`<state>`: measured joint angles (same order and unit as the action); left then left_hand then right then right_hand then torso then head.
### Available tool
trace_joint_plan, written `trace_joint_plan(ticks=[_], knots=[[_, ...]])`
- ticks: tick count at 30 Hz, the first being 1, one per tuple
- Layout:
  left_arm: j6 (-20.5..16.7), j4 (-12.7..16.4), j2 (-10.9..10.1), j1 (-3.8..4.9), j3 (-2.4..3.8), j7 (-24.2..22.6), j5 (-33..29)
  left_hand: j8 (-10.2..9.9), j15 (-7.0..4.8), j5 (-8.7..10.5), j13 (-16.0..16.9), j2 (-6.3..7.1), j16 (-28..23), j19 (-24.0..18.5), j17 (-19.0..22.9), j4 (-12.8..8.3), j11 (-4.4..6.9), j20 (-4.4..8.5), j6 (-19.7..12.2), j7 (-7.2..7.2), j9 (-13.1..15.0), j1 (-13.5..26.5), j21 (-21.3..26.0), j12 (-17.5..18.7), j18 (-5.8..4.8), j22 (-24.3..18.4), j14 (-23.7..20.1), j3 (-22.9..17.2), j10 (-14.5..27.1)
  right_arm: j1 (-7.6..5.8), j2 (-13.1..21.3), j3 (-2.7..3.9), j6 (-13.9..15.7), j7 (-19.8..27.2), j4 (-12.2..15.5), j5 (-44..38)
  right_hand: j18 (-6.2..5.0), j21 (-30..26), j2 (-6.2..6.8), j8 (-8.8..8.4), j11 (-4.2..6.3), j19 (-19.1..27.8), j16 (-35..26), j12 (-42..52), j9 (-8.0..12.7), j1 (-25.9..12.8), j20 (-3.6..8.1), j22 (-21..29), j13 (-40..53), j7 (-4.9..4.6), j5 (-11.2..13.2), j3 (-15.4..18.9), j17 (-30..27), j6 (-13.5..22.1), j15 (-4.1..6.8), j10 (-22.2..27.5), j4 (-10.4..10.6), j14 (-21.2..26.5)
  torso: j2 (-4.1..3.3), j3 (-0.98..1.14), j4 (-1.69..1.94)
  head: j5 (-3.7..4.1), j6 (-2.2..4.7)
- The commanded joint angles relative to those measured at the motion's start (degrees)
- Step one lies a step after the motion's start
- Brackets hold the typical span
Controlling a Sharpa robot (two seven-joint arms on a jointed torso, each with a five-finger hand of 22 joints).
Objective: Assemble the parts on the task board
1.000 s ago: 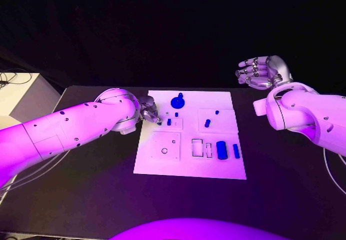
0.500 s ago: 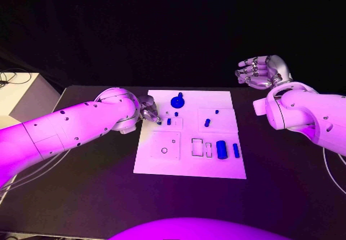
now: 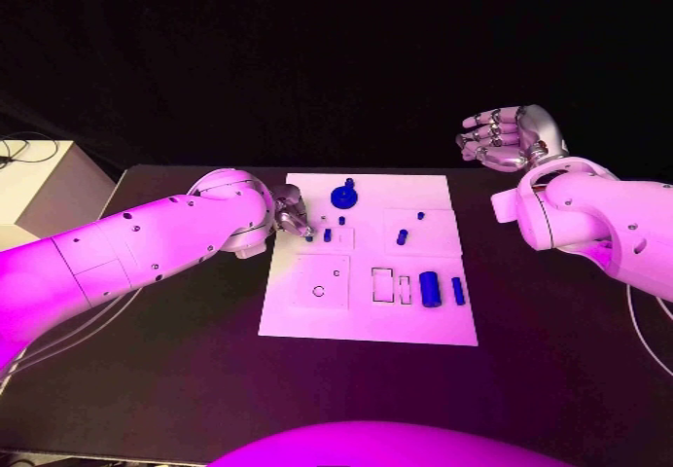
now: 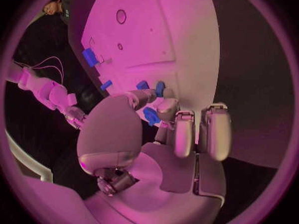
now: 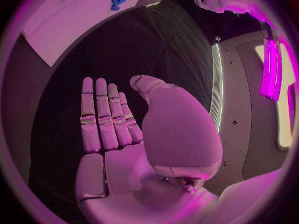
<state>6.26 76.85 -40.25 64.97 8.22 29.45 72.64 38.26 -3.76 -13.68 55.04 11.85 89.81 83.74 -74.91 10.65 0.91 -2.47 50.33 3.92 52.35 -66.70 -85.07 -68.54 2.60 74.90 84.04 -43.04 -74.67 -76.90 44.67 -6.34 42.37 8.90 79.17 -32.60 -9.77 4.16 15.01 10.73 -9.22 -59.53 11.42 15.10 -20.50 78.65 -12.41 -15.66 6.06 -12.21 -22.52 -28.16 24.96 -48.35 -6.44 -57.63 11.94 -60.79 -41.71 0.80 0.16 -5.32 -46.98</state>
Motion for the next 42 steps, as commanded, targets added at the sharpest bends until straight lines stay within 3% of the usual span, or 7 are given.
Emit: trace_joint_plan(ticks=[1,6,12,17,23,42], knots=[[2.4,0.1,0.5,-0.57,-0.51,-0.2,-0.6,-0.2,-0.28,-0.29,0.1,-0.33,0.2,0.4,-15.1,-9.9,-0.04,0.16,0.6,-0.40,0.0,-0.1,-0.3,-0.4,-0.33,6.0,6.0,-10.2,-0.3,0.02,0.0,0.01,-0.7,0.3,0.1,-0.2,-0.70,-0.4,-0.01,-0.31,-0.51,0.1,-0.3,-0.3,0.1,-0.6,-0.35,0.0,-0.1,-1.40,-0.4,0.1,0.0,0.2,-0.26,0.0,-0.2,0.0,0.04,-0.02,0.09,0.07,-0.09],[2.0,-0.1,0.5,-0.58,-0.56,-0.2,-0.9,0.0,-0.36,-1.08,0.4,0.17,0.2,0.4,-15.1,-9.7,0.07,0.20,1.0,-0.58,0.1,0.9,-0.3,-0.5,-0.34,6.0,6.0,-10.3,-0.7,0.02,0.0,0.01,-0.8,0.3,0.1,-0.2,-0.70,-0.4,-0.01,-0.31,-0.51,0.1,-0.3,-0.3,0.1,-0.6,-0.35,0.0,-0.1,-1.40,-0.4,0.1,0.0,0.2,-0.26,0.0,-0.2,0.0,0.04,-0.02,0.11,0.02,-0.04],[1.1,-0.4,0.8,-0.58,-0.60,-0.3,-1.5,0.0,-0.65,-0.19,0.4,0.56,0.2,0.4,-15.1,-8.6,0.44,0.37,1.1,-1.20,0.4,2.7,-0.2,-0.6,-0.33,6.0,6.0,-8.3,-1.2,0.03,0.0,0.01,-0.8,0.3,0.1,-0.2,-0.70,-0.4,-0.01,-0.36,-0.53,0.2,-0.3,-0.3,0.1,-0.6,-0.37,0.2,-0.1,-1.42,-0.4,0.1,-0.1,0.2,-0.27,0.0,-0.3,0.0,0.04,0.00,0.07,0.06,-0.10],[0.6,-0.9,1.1,-0.61,-0.78,-0.3,-1.8,-0.6,-1.22,0.93,0.3,0.56,0.2,0.3,-15.1,-5.6,1.06,0.93,2.2,-1.99,-0.2,4.7,0.0,-0.5,-0.31,5.8,6.0,-0.7,-0.9,0.05,0.0,0.01,-0.9,0.3,0.1,-0.2,-0.70,-0.4,-0.01,-0.39,-0.55,0.2,-0.4,-0.3,0.1,-0.6,-0.39,0.2,-0.2,-1.44,-0.4,0.2,-0.1,0.3,-0.29,0.0,-0.3,0.0,0.02,-0.05,0.04,0.16,-0.04],[0.5,-1.1,1.2,-0.71,-0.95,-0.3,-1.9,-1.2,-1.20,0.92,0.2,1.12,0.2,0.2,-15.1,-2.9,0.98,0.99,2.7,-1.89,-0.6,5.7,0.1,-0.3,-0.27,5.7,6.0,5.3,-0.5,0.07,0.0,0.01,-0.9,0.3,0.1,-0.2,-0.69,-0.4,-0.01,-0.44,-0.58,0.2,-0.5,-0.4,0.1,-0.7,-0.41,0.3,-0.3,-1.47,-0.4,0.2,-0.2,0.3,-0.32,0.1,-0.3,0.0,0.05,-0.02,0.07,0.24,-0.06],[0.5,-1.3,0.9,-0.78,-1.03,-0.2,-0.8,-1.5,-1.01,0.85,-0.5,1.71,0.2,0.0,-15.1,0.2,0.73,0.88,2.6,-1.61,-0.7,5.9,0.4,0.1,-0.17,5.3,6.0,10.8,0.2,0.10,0.1,0.01,-1.0,0.2,0.1,-0.2,-0.69,-0.4,-0.03,-0.50,-0.61,0.2,-0.6,-0.4,0.1,-0.8,-0.44,0.5,-0.4,-1.50,-0.4,0.2,-0.3,0.3,-0.35,0.1,-0.3,0.1,0.03,-0.07,0.05,0.28,0.08]])
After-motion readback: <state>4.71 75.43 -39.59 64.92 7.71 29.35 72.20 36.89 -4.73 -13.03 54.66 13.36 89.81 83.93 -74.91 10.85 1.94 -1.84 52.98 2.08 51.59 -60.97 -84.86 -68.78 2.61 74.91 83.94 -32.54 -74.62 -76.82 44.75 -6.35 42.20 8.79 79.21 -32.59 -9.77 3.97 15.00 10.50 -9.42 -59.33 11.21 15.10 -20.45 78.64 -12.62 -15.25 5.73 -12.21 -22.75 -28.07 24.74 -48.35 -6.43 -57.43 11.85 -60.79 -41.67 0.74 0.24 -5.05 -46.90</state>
